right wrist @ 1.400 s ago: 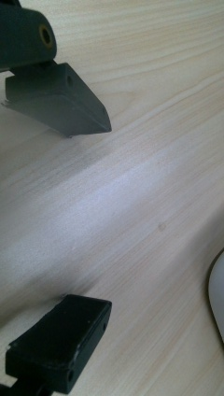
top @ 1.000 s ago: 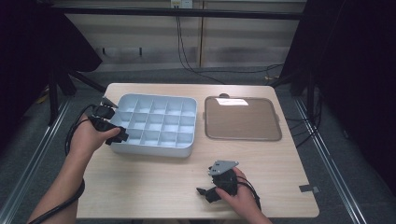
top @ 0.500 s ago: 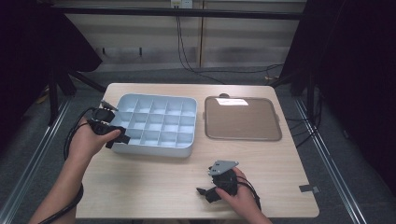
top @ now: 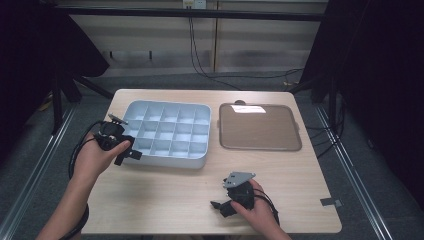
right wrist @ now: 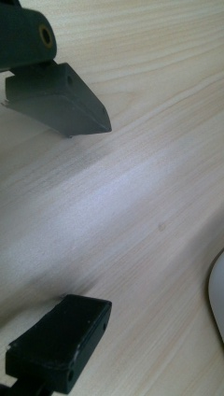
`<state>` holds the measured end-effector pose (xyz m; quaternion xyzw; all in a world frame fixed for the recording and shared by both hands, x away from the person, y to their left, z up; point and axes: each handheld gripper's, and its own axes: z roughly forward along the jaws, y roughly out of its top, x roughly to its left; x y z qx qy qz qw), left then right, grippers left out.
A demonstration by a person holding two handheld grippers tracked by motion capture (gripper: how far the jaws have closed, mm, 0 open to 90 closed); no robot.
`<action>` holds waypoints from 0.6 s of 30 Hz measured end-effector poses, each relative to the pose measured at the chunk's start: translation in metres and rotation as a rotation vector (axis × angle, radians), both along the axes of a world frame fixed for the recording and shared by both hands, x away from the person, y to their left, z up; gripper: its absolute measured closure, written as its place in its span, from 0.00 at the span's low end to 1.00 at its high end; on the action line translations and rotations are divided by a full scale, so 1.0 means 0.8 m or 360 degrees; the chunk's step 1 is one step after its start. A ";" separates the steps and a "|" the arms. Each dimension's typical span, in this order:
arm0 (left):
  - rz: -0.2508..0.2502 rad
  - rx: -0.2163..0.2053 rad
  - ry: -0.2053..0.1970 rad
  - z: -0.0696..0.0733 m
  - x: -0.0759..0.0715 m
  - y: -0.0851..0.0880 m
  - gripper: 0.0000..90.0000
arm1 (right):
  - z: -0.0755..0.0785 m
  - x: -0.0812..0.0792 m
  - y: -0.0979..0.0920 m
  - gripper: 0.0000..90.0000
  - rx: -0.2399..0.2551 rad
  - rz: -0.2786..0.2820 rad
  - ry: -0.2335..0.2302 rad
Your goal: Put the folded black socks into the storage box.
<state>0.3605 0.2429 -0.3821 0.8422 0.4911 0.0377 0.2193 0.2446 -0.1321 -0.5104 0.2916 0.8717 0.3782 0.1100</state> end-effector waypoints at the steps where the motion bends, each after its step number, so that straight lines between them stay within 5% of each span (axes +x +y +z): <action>1: -0.0003 -0.0001 -0.0002 0.000 -0.001 0.000 0.26 | 0.000 0.000 0.000 0.13 0.0000 0.0000 0.0000; 18: -0.0090 -0.0042 -0.0030 -0.017 -0.025 -0.009 0.26 | 0.000 0.000 0.000 0.13 0.0000 0.0000 0.0000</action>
